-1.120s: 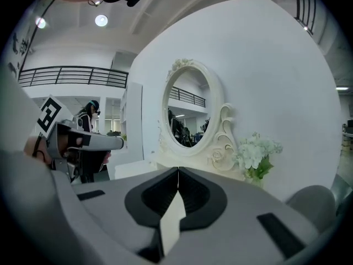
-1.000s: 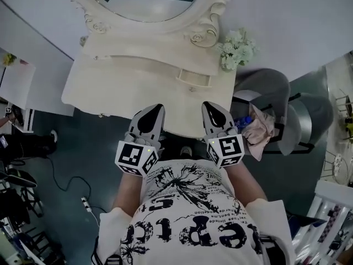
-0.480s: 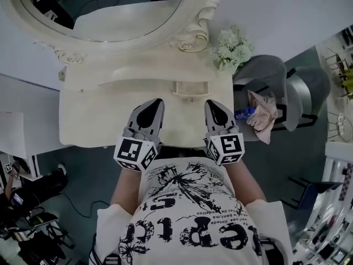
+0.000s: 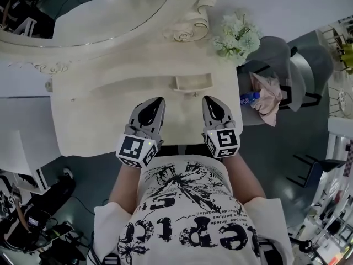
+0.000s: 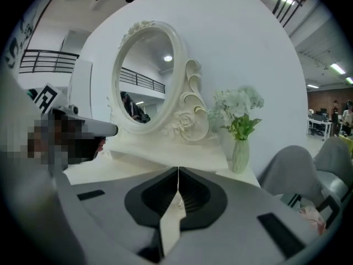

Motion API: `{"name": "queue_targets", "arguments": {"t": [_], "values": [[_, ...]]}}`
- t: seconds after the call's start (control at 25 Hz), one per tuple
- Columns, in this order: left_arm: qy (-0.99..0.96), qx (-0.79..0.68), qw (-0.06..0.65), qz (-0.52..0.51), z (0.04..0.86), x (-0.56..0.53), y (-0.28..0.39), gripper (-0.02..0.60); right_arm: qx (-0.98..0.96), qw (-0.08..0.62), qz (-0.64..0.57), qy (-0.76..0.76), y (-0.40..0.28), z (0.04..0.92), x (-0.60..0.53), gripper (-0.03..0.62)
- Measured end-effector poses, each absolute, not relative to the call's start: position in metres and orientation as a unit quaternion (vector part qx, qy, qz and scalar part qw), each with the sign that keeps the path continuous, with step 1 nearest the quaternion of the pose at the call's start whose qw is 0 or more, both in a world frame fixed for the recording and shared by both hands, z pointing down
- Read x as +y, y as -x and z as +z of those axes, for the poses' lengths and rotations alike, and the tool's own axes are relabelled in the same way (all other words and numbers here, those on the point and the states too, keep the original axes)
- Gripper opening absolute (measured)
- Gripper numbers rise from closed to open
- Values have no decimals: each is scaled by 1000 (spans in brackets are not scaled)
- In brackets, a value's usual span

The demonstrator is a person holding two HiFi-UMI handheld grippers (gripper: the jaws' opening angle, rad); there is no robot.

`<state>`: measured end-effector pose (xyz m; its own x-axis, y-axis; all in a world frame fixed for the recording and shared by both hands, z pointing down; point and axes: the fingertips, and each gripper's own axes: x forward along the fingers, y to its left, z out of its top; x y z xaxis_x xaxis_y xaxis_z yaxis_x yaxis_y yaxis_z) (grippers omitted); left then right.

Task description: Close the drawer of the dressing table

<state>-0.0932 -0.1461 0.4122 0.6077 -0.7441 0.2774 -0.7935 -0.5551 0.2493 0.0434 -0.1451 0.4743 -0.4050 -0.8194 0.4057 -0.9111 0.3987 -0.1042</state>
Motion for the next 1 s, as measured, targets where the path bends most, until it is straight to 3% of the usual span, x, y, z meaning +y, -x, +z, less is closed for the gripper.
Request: {"name": "queue_targets", "arguments": {"t": [0.2,0.28,0.4,1.0], "values": [[-877,-428,200,92,442,-145,97,20,-807,201,194,-520,-37,530,-139,24],[-876,-425,209,97,450,-143,98,20,-799,219,216,-517,-35,550,-136,112],[-876,-419,214,101,460,-145,99,20,-791,229,233,-516,-31,569,-140,132],[-876,-414,223,110,474,-149,100,20,-746,232,277,-559,-30,588,-156,112]]}}
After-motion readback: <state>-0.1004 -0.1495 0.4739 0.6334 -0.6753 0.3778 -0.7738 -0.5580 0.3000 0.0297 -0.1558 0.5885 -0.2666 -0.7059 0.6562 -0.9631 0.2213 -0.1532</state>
